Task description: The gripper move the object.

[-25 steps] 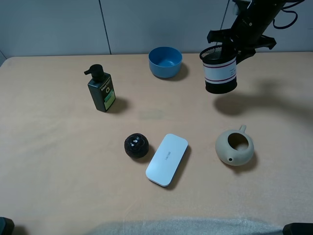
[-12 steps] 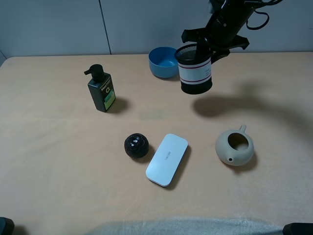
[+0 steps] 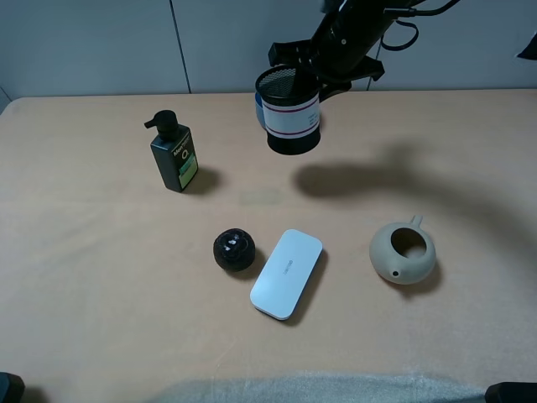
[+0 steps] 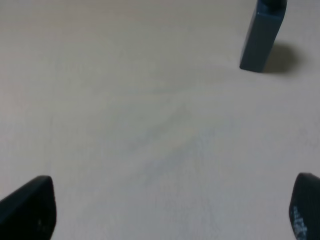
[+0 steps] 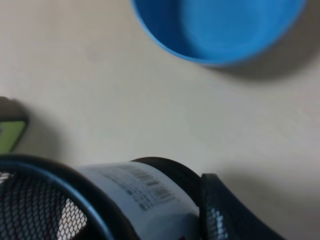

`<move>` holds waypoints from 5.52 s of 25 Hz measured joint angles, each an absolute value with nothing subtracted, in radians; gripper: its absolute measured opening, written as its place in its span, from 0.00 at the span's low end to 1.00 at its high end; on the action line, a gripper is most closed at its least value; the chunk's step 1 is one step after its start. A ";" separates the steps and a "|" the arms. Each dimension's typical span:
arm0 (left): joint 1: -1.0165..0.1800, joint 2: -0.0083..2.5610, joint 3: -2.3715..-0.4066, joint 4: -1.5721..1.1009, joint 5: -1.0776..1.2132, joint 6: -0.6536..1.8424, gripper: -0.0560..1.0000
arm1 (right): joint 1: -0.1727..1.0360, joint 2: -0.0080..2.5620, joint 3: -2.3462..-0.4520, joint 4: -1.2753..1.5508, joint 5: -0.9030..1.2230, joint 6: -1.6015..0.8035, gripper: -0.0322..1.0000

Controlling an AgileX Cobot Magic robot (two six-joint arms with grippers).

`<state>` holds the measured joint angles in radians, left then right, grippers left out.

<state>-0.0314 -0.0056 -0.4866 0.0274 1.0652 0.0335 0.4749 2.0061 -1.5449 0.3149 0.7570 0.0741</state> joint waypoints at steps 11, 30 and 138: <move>-0.031 -0.006 -0.487 0.027 1.065 0.034 0.94 | 0.538 2.011 -1.545 0.348 0.683 0.048 0.24; -0.031 -0.006 -0.487 0.027 1.065 0.034 0.94 | 0.538 2.121 -1.545 0.613 0.633 -0.245 0.24; -0.031 -0.006 -0.487 0.027 1.064 0.034 0.94 | 0.517 1.911 -1.544 0.358 0.857 -0.240 0.69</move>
